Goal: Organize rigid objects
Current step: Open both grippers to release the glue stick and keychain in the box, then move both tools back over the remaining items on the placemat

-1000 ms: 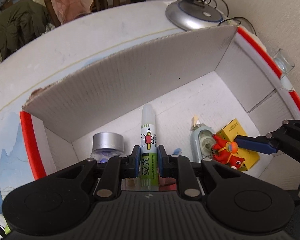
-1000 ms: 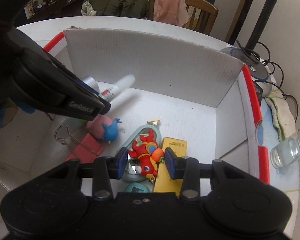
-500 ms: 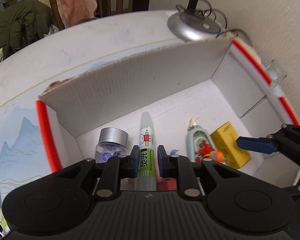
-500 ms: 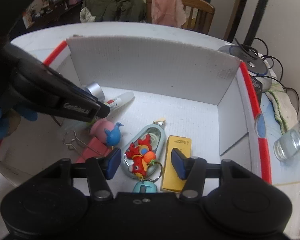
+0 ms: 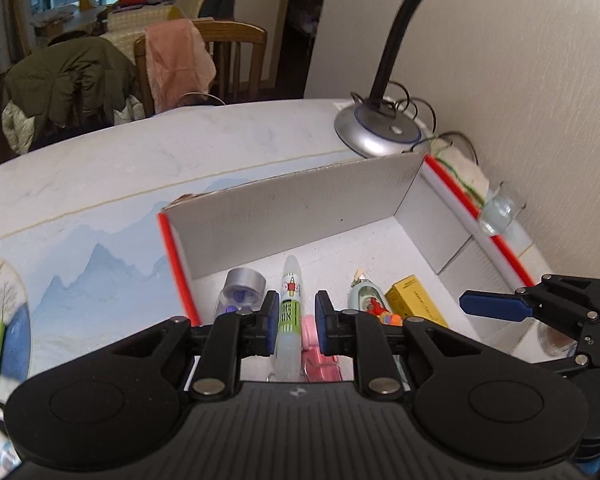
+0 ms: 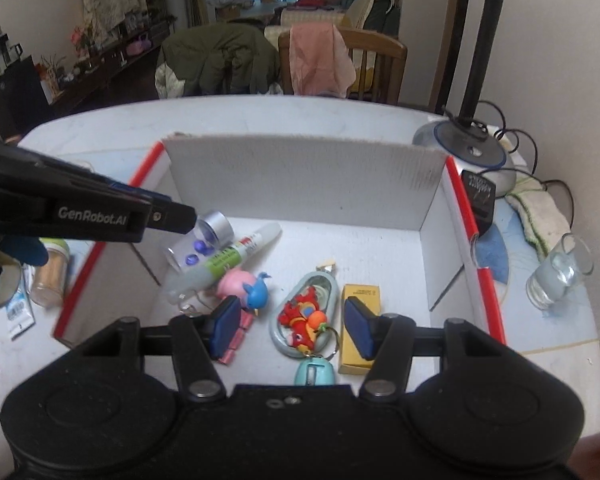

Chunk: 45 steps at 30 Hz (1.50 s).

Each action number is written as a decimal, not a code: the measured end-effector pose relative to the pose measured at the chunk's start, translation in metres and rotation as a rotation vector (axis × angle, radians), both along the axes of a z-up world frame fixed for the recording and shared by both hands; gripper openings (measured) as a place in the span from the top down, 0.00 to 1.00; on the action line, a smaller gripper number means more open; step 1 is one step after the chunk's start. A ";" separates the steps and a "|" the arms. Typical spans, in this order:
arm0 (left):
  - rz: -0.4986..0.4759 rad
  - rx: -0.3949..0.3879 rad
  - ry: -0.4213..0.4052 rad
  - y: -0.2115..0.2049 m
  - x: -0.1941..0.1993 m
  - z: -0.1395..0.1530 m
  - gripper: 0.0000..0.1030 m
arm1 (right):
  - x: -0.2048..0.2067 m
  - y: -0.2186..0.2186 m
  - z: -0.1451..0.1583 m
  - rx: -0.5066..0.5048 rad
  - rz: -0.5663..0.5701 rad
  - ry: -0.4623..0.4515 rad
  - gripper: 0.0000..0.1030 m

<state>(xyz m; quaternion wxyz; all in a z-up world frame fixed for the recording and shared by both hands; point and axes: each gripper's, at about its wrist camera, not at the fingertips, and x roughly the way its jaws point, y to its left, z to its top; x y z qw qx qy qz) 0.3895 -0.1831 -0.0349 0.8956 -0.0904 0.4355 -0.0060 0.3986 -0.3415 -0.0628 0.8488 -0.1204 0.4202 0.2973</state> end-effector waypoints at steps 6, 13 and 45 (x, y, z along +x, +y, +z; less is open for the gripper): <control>0.018 -0.014 -0.047 0.009 -0.036 0.014 0.83 | -0.021 0.002 0.020 0.037 0.002 -0.039 0.40; 0.036 -0.014 -0.096 0.028 -0.080 0.025 0.78 | -0.048 0.011 0.037 0.080 -0.010 -0.073 0.35; 0.201 0.049 -0.183 0.180 -0.222 0.006 0.00 | -0.156 0.133 0.038 0.153 0.033 -0.065 0.12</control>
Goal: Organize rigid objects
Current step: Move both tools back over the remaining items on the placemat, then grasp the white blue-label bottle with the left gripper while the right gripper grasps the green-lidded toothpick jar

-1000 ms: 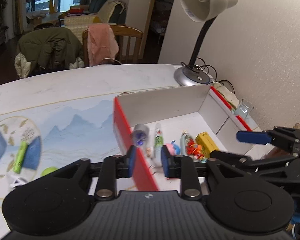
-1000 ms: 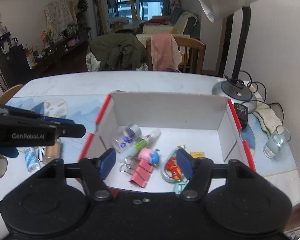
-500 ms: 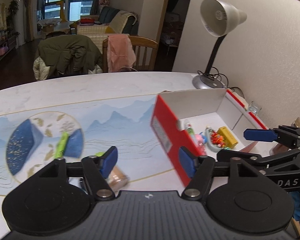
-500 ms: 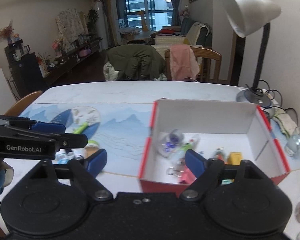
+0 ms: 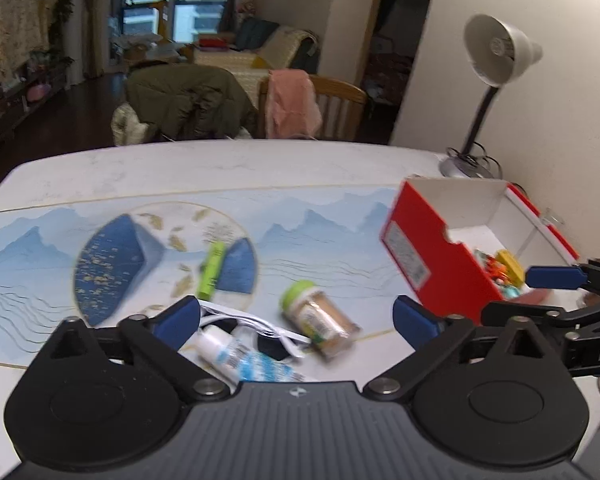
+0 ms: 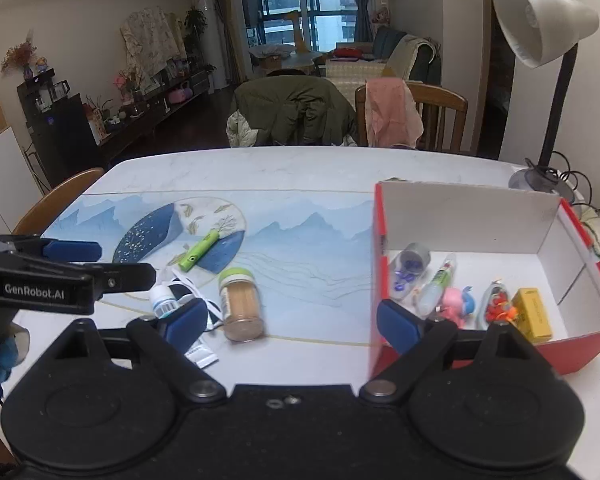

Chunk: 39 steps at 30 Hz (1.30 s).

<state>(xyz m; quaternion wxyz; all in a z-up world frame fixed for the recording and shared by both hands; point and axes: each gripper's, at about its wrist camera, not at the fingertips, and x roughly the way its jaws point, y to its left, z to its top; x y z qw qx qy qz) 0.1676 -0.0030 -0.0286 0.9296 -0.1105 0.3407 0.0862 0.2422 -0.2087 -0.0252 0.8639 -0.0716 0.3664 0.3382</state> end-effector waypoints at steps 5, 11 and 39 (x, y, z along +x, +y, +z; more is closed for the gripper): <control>0.048 -0.006 0.002 0.020 -0.006 -0.014 0.00 | -0.001 0.020 -0.007 -0.020 -0.008 0.007 0.13; 0.116 -0.045 0.078 0.038 -0.005 -0.046 0.00 | 0.002 0.048 -0.023 -0.058 -0.010 0.017 0.15; 0.251 -0.101 0.251 0.057 0.046 -0.122 0.00 | 0.066 0.123 -0.100 -0.176 0.033 0.183 0.38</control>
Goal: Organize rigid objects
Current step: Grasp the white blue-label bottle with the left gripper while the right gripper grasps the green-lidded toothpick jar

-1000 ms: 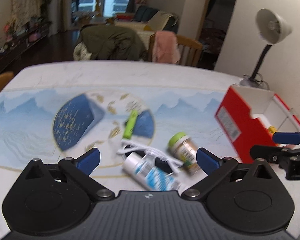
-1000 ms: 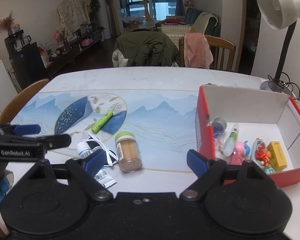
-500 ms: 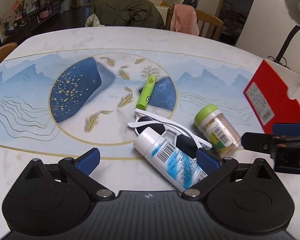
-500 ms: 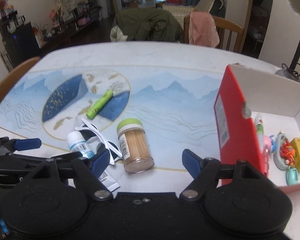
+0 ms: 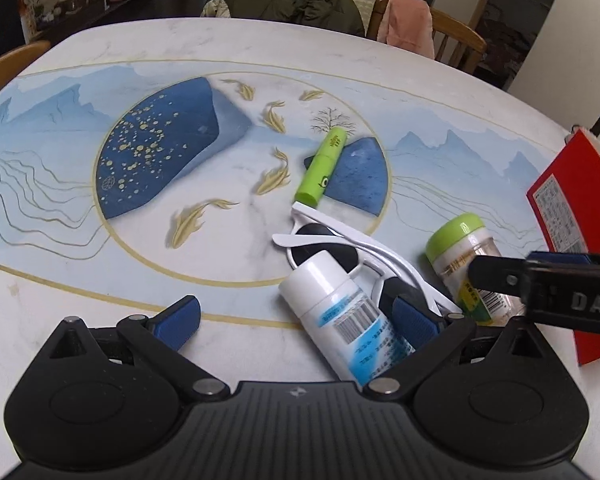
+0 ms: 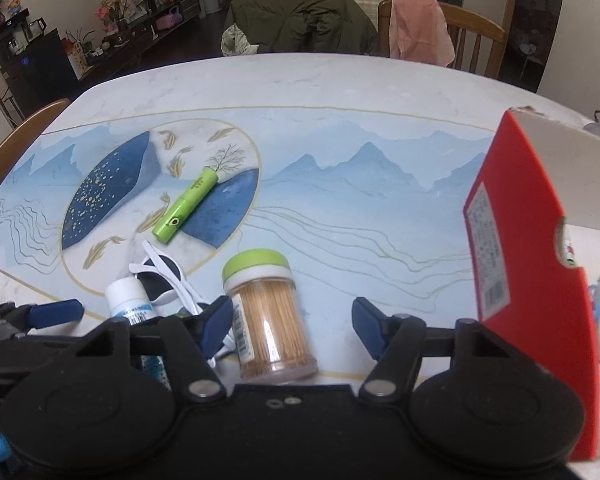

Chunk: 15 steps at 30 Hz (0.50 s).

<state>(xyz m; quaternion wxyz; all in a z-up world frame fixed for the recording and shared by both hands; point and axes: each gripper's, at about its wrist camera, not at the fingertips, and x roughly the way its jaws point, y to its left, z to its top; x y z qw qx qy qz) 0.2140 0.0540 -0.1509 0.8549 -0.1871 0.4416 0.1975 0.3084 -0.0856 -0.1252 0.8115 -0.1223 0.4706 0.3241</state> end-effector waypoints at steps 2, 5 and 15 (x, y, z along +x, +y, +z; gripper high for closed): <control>-0.011 0.016 0.000 -0.003 0.001 -0.001 0.01 | 0.001 0.003 -0.003 0.005 0.017 0.010 0.39; -0.017 0.031 -0.003 -0.004 0.002 -0.002 0.02 | 0.001 0.009 -0.007 0.002 0.041 0.014 0.43; -0.071 0.028 -0.042 -0.006 -0.001 0.006 0.54 | 0.002 0.016 -0.016 0.010 0.062 0.042 0.58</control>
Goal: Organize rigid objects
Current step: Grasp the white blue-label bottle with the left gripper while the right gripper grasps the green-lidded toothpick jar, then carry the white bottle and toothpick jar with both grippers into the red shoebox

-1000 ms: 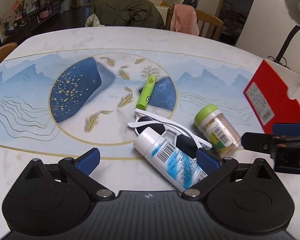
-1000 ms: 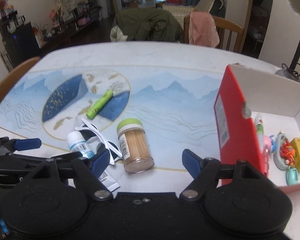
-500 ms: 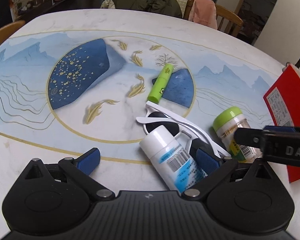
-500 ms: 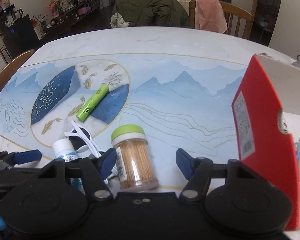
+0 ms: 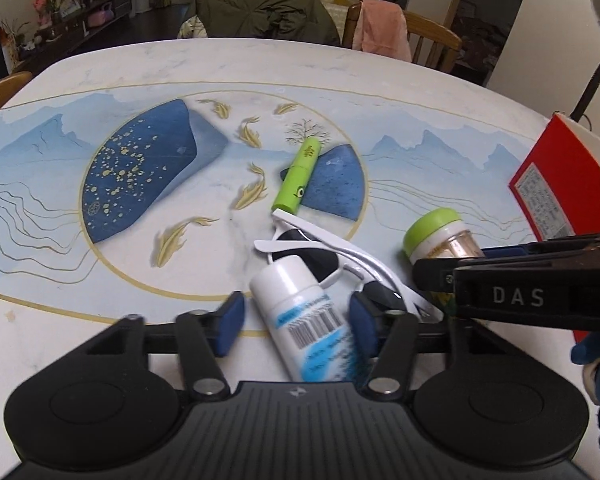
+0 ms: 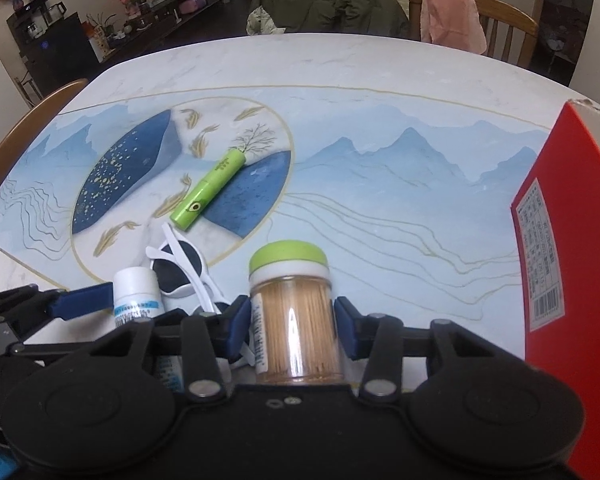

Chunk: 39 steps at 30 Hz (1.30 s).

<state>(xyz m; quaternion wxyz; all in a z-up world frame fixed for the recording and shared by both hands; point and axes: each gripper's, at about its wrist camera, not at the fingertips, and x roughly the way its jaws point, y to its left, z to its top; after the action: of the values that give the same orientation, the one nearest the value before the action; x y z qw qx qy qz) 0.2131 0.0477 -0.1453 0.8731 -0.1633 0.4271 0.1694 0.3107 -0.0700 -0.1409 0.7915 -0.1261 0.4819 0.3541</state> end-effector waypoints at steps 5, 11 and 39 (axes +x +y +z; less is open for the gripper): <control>-0.005 -0.048 -0.006 0.004 -0.004 0.001 0.62 | -0.002 -0.004 0.000 0.001 -0.011 -0.003 0.59; -0.021 -0.122 -0.006 0.007 -0.012 0.002 0.64 | -0.012 -0.019 0.006 0.011 -0.037 0.003 0.59; -0.148 -0.094 -0.112 -0.066 -0.026 0.095 0.66 | -0.049 -0.135 0.108 0.141 -0.097 -0.142 0.59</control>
<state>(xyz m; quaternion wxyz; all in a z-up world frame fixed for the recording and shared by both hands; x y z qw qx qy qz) 0.1871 -0.0179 -0.0498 0.8971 -0.1811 0.3961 0.0746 0.2618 -0.2048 -0.0329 0.8467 -0.0715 0.4041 0.3386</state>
